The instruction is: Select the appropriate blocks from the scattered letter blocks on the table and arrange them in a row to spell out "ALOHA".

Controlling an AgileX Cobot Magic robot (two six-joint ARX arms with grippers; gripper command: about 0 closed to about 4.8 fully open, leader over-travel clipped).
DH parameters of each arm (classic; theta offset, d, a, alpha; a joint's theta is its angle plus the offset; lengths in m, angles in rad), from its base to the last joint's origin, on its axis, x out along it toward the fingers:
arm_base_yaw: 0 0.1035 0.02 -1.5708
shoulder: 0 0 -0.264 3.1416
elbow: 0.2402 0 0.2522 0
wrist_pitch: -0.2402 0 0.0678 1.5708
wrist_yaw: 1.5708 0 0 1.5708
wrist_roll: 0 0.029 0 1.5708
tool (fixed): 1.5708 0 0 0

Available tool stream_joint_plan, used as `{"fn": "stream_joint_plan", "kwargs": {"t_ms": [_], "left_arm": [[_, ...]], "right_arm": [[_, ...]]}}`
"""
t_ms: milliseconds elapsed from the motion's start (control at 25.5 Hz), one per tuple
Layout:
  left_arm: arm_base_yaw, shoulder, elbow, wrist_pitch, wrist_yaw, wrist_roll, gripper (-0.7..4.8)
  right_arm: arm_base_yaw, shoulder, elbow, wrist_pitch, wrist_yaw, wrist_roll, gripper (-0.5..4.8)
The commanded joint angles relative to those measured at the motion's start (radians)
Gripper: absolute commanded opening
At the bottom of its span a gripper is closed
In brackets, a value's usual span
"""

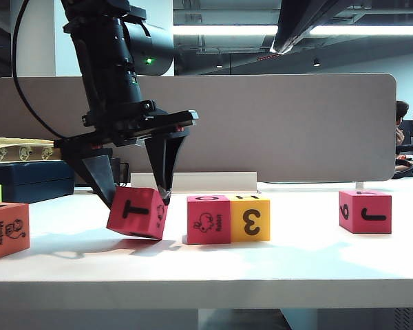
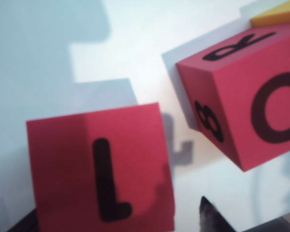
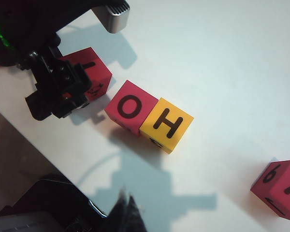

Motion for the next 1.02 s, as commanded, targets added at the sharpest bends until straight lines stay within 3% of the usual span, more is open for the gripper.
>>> {"fn": "stream_joint_plan", "kwargs": {"t_ms": [39,196,352,548,666,783,1018], "left_arm": [[-0.002,-0.006,0.003,-0.001,0.031,-0.001,3.47],[-0.002,-0.006,0.003,-0.005,0.034,0.002,3.53],[-0.001,-0.006,0.003,-0.008,0.033,0.002,4.10],[-0.001,-0.006,0.003,-0.018,0.002,0.002,4.21],[-0.001,-0.006,0.003,-0.024,-0.005,0.002,4.79],[-0.001,-0.005,0.003,-0.031,-0.011,0.002,4.79],[-0.001,-0.005,0.003,-0.063,-0.111,0.002,4.79]], "right_arm": [[0.001,-0.004,0.007,0.008,-0.002,-0.002,-0.05],[0.001,-0.004,0.007,0.008,-0.002,-0.002,-0.05],[0.001,-0.004,0.007,0.008,-0.002,-0.002,-0.05],[0.001,-0.004,0.007,0.008,-0.002,-0.002,-0.05],[0.001,-0.004,0.007,0.008,-0.002,-0.002,-0.05],[0.001,-0.004,0.007,0.008,-0.002,-0.002,-0.05],[0.001,-0.005,0.007,0.008,-0.002,-0.002,-0.05]]}}
